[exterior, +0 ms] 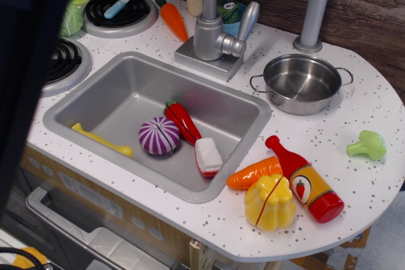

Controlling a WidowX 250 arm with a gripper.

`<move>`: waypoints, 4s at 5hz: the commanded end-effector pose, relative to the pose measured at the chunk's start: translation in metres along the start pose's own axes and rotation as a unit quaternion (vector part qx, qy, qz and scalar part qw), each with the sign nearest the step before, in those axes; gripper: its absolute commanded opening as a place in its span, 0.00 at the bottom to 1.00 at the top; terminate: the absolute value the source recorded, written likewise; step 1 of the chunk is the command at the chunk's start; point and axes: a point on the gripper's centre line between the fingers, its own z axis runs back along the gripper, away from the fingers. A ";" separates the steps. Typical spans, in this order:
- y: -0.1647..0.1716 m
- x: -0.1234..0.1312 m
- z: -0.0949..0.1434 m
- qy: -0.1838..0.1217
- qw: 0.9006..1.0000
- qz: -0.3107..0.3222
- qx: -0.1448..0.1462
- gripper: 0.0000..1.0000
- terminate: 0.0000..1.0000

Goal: Put broccoli in pot or pan

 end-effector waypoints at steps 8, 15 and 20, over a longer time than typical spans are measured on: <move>0.039 0.007 -0.060 -0.076 0.994 0.065 -0.050 0.00 0.00; 0.147 0.058 -0.016 -0.048 0.996 -0.070 0.012 0.00 0.00; 0.139 0.054 -0.031 -0.072 0.994 -0.077 -0.017 1.00 1.00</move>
